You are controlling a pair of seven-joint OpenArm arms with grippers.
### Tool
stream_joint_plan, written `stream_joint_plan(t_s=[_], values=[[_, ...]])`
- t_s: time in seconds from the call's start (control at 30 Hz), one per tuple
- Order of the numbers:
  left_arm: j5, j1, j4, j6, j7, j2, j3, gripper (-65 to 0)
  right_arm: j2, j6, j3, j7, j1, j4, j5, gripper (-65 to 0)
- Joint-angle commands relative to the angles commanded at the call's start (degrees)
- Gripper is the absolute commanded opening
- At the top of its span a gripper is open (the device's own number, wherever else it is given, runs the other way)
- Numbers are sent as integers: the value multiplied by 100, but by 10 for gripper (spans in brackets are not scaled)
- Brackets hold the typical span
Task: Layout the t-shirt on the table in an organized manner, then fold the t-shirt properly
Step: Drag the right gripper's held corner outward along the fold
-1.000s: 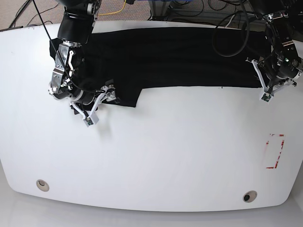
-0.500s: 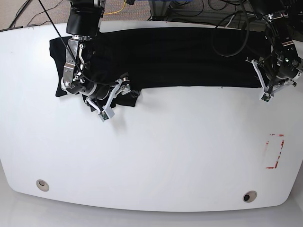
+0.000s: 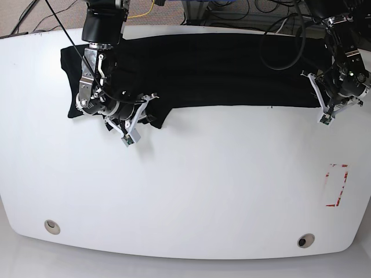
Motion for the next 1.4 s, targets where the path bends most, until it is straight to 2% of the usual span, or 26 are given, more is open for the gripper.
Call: stream_joint_plan(t_s=[0.13,0.33,0.67,0.9,1.3,1.37,1.4], values=[[0,0,0,0,0,0,0,-460,-53,0,0,-255,-9,413,9,-650],[0,0,0,0,0,0,9,-460,-185,0,0,-774,-264,1530,35,-650],[9,0,-9,0,-9,0,413,-460,-220,0,-114,-1389,-1090,2620,1231,-650],[18,-9,-9,0,-9,0,607,-460,-211,0,-88,-1415,-1855,2822,1925,-650],[18,-9,-79,0,-9,0,651,-460,-88,0,-70,-1398,-2646,2963,2303,-648],[18,-9,-167,0,-9,0,651,-460,-88,0,-79,-1398,-2690,2963,2303,-640],[18,-18,-246,0,-18,0,659,-460,-88,0,-79,-1398,-2734,2963,2303,-615]])
